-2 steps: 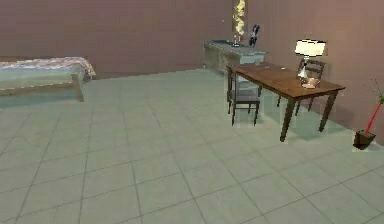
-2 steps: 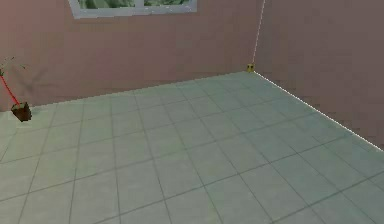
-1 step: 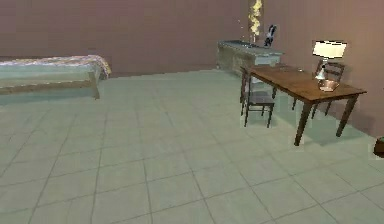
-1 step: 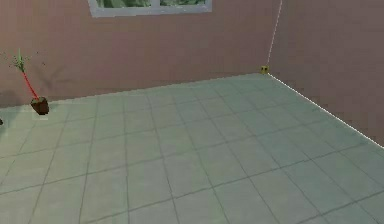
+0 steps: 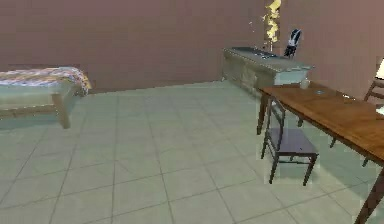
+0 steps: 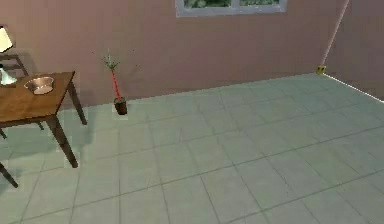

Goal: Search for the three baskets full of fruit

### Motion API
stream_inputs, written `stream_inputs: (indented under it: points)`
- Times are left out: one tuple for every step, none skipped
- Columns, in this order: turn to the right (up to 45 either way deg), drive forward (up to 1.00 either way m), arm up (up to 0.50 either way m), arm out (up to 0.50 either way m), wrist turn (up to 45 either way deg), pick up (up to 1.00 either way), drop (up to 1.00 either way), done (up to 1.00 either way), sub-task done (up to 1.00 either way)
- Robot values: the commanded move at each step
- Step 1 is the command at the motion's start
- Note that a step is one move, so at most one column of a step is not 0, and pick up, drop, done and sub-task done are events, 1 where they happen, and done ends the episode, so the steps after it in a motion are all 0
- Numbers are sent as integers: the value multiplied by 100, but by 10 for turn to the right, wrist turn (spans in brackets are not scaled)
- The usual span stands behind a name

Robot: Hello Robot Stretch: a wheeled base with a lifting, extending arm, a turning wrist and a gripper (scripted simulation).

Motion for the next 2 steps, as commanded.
stream_inputs:
  points:
    - [0, 100, 0, 0, 0, 0, 0, 0, 0]
    - [0, 50, 0, 0, 0, 0, 0, 0, 0]
